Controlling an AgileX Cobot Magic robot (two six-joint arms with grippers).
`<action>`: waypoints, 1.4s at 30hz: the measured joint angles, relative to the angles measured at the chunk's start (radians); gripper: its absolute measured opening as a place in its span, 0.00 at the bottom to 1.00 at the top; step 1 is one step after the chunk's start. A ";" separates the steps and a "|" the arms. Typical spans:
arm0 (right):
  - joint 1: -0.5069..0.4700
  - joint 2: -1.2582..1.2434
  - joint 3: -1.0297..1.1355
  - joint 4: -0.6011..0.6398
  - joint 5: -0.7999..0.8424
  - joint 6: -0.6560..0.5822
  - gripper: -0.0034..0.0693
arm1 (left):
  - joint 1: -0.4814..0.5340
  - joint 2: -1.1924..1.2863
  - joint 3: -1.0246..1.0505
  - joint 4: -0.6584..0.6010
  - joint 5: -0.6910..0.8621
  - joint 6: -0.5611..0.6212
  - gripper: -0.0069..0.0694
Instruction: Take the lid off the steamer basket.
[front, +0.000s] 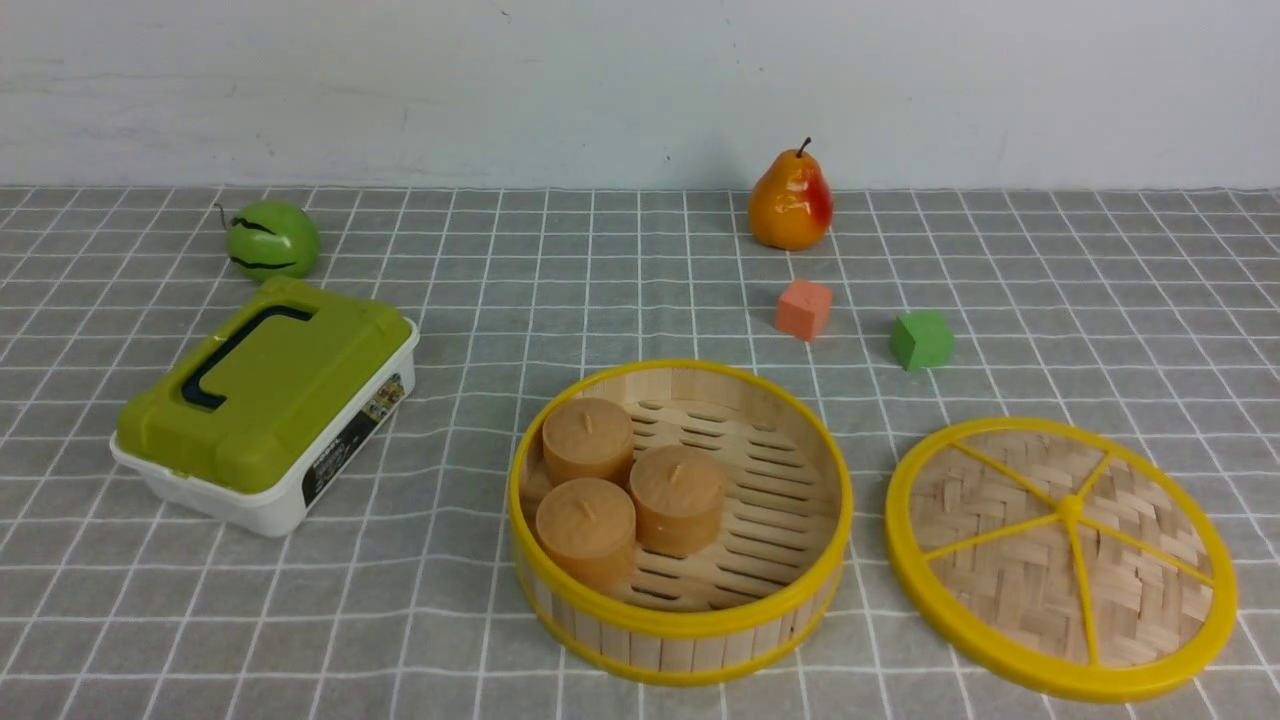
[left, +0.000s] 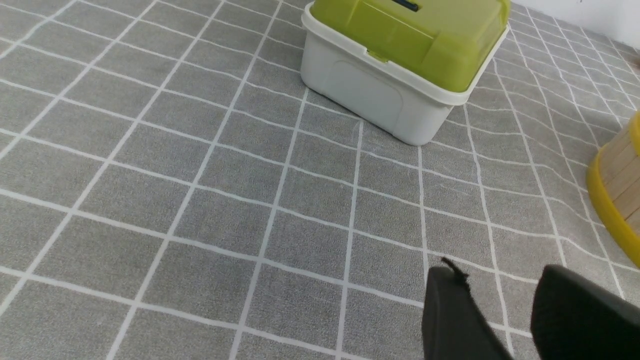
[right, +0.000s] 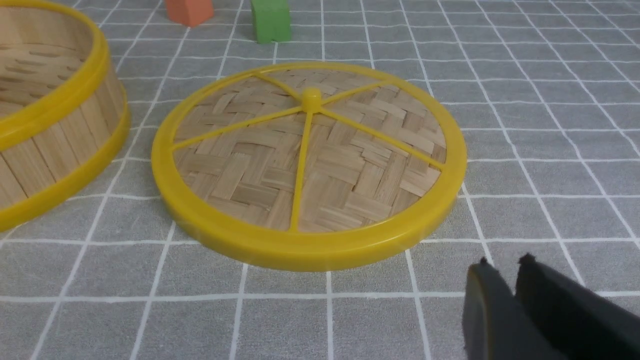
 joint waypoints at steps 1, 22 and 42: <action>0.000 0.000 0.000 -0.001 0.000 0.000 0.14 | 0.000 0.000 0.000 0.000 0.000 0.000 0.40; 0.000 0.000 0.000 -0.001 0.000 -0.003 0.16 | 0.000 0.000 0.000 0.000 0.000 0.000 0.40; 0.000 0.000 0.000 -0.001 0.000 -0.003 0.21 | 0.000 0.000 0.000 0.000 0.000 0.000 0.40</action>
